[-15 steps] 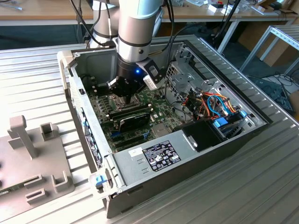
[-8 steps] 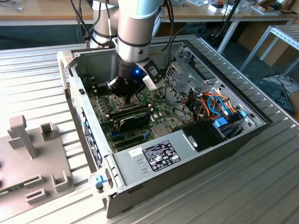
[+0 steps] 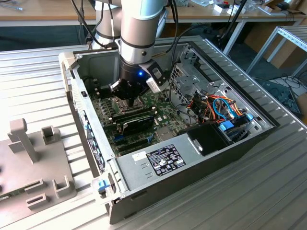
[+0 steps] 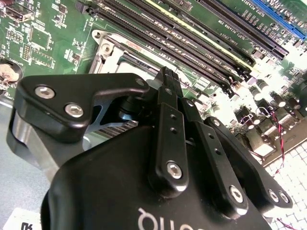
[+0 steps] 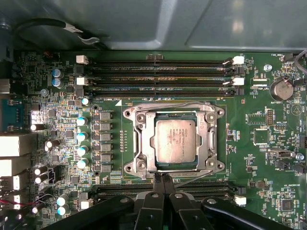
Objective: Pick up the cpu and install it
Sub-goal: 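Install the second cpu locking lever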
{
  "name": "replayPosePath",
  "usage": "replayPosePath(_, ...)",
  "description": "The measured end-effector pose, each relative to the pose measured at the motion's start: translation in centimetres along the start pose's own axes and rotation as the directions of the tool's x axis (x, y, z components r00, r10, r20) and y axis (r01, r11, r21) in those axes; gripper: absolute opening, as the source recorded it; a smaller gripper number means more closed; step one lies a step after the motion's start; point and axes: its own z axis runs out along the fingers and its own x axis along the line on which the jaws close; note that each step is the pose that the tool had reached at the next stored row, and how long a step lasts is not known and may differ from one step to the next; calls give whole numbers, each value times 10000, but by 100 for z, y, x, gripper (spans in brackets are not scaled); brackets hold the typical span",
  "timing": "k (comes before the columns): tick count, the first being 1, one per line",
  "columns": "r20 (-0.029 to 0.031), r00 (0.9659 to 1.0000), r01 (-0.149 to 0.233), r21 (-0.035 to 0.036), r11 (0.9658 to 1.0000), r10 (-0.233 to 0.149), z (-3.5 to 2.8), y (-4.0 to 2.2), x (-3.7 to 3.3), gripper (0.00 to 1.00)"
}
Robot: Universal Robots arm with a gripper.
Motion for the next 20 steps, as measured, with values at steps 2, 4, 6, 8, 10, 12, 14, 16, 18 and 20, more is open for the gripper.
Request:
replayPosePath(2, 0, 10000, 0, 0, 10000, 0, 0, 0, 1, 11)
replayPosePath(4, 0, 10000, 0, 0, 10000, 0, 1, 0, 2, 11)
replayPosePath(6, 0, 10000, 0, 0, 10000, 0, 1, 0, 2, 11)
replayPosePath(8, 0, 10000, 0, 0, 10000, 0, 1, 0, 3, 11)
replayPosePath(10, 0, 10000, 0, 0, 10000, 0, 1, 0, 3, 11)
replayPosePath(12, 0, 10000, 0, 0, 10000, 0, 2, 0, 4, 11)
replayPosePath(14, -1, 10000, 0, 1, 10000, 0, 2, 0, 5, 11)
replayPosePath(16, 0, 10000, 0, 0, 10000, 0, 3, 0, 6, 11)
replayPosePath(18, 0, 10000, 1, 0, 10000, -1, 3, 0, 6, 11)
replayPosePath(20, 0, 10000, 0, 0, 10000, 0, 3, 0, 7, 11)
